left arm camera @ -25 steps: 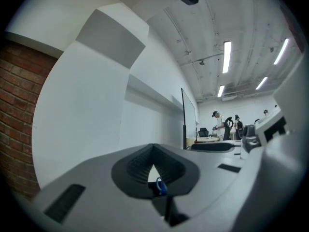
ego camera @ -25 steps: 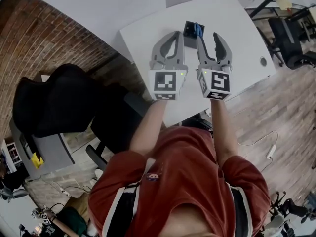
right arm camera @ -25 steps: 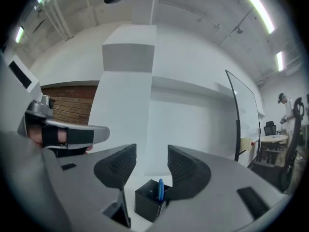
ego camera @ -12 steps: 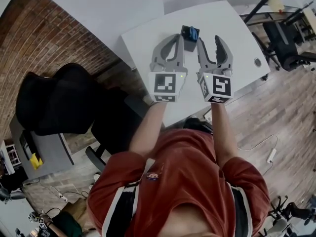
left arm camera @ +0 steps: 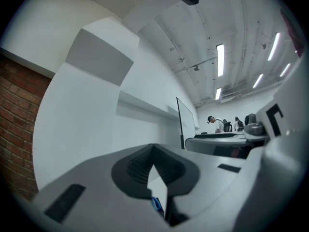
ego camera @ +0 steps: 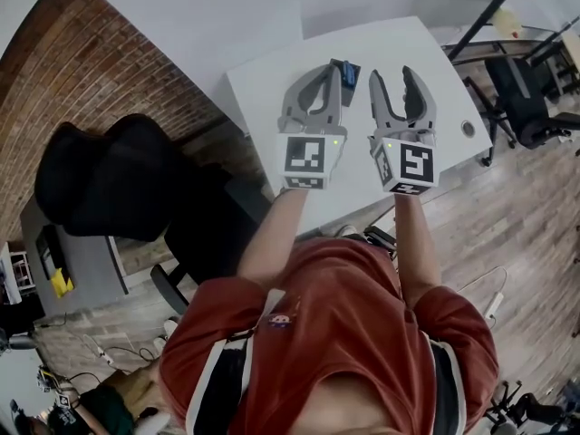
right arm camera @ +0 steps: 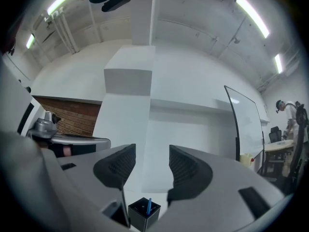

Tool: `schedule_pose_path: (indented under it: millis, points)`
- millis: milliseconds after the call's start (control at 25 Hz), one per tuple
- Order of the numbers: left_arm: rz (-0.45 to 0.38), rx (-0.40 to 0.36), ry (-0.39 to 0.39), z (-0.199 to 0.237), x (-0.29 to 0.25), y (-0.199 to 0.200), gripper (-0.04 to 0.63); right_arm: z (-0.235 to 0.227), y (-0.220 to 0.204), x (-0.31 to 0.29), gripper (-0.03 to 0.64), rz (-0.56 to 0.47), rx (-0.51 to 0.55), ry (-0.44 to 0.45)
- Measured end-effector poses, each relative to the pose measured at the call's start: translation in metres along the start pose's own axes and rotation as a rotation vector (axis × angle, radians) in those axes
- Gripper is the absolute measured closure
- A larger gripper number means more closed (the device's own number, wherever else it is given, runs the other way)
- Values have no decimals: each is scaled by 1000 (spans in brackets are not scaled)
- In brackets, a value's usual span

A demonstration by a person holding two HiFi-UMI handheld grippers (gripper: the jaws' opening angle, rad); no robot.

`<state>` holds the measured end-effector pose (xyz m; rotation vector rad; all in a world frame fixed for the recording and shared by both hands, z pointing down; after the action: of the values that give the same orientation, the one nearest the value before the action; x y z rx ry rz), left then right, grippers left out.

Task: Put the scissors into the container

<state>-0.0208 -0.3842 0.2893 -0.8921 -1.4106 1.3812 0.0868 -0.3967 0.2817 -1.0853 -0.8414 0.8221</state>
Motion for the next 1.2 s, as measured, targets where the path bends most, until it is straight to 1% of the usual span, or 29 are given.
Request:
schedule_pose_path:
  millis: [240, 400, 440, 520, 800, 920, 1200]
  points:
    - [-2, -22, 8, -18, -1, 3, 581, -8, 3, 11, 400, 1, -4, 17]
    - [-4, -35, 7, -24, -3, 6, 581, -17, 5, 17, 407, -7, -16, 8]
    - [-4, -39, 7, -25, -3, 7, 581, -19, 6, 19, 414, -10, -18, 4]
    - [-5, -41, 6, -26, -3, 8, 581, -23, 7, 22, 453, -16, -25, -3]
    - [-3, -39, -4, -31, -10, 7, 581, -34, 6, 25, 546, -18, -33, -21]
    - [2, -37, -13, -34, -13, 5, 581, -34, 3, 25, 569, -10, -28, -16]
    - [9, -45, -25, -35, -17, 2, 581, -30, -3, 18, 584, 20, -11, -10]
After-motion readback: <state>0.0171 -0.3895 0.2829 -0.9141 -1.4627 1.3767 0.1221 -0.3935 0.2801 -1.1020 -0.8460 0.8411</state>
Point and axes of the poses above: the fingertips, and each gripper's own axes: x backward along the fingers, z to its left, y out of its top, the point moved 2 cm from there along x, backward along the fingers, and after that the axes turned 9 degrees about x, right-handed, at the moved point
